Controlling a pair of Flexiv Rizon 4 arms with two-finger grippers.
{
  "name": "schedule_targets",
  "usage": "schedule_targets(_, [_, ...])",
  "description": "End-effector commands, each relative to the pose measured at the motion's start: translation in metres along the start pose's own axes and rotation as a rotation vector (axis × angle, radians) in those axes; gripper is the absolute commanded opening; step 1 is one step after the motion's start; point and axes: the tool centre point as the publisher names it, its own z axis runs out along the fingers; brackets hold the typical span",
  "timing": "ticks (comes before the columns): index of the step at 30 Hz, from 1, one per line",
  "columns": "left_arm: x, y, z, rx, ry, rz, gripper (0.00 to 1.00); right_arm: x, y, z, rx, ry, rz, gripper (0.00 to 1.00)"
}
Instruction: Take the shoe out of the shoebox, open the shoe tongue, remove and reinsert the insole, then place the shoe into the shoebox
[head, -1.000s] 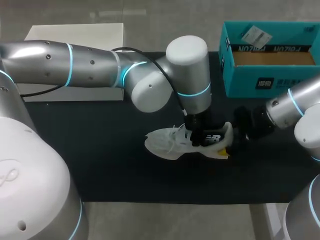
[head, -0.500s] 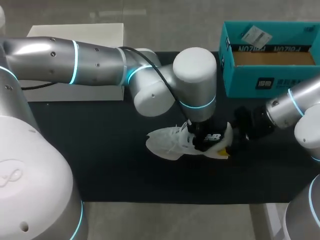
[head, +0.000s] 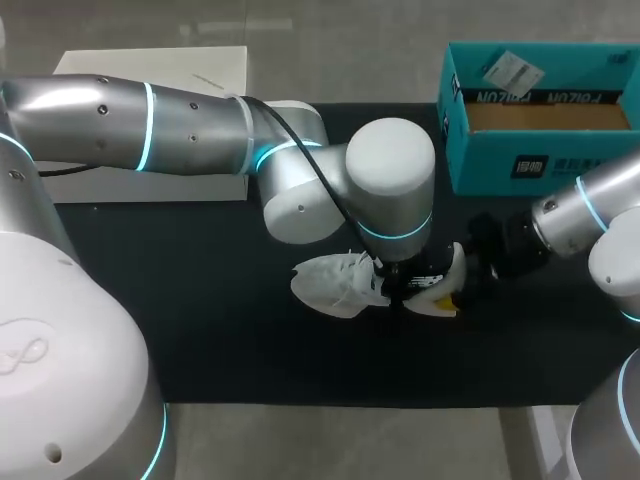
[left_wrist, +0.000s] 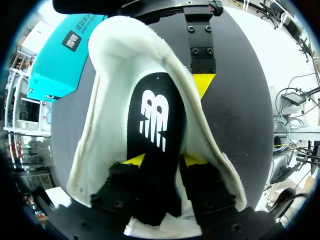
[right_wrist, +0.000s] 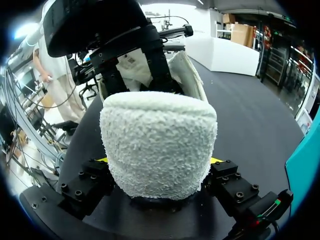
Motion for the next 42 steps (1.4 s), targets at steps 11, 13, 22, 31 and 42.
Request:
schedule_targets(11, [0.002, 0.003, 0.032, 0.011, 0.005, -0.055, 0.0, 0.001, -0.002, 0.005, 0.002, 0.003, 0.001, 0.0])
schedule_targets(13, [0.0, 0.003, 0.026, 0.02, 0.006, -0.08, 0.0, 0.001, -0.002, 0.005, 0.002, 0.003, 0.001, 0.0])
schedule_targets(22, [-0.006, -0.001, 0.007, 0.081, 0.035, -0.134, 0.0, 0.001, -0.002, 0.005, 0.002, 0.003, 0.001, 0.0])
schedule_targets(31, [-0.011, -0.002, -0.017, 0.156, 0.09, -0.205, 0.0, 0.001, -0.002, 0.005, 0.002, 0.003, 0.001, 0.0])
schedule_targets(42, [-0.019, 0.011, -0.037, 0.249, 0.218, -0.301, 0.0, 0.001, -0.002, 0.005, 0.002, 0.003, 0.001, 0.0])
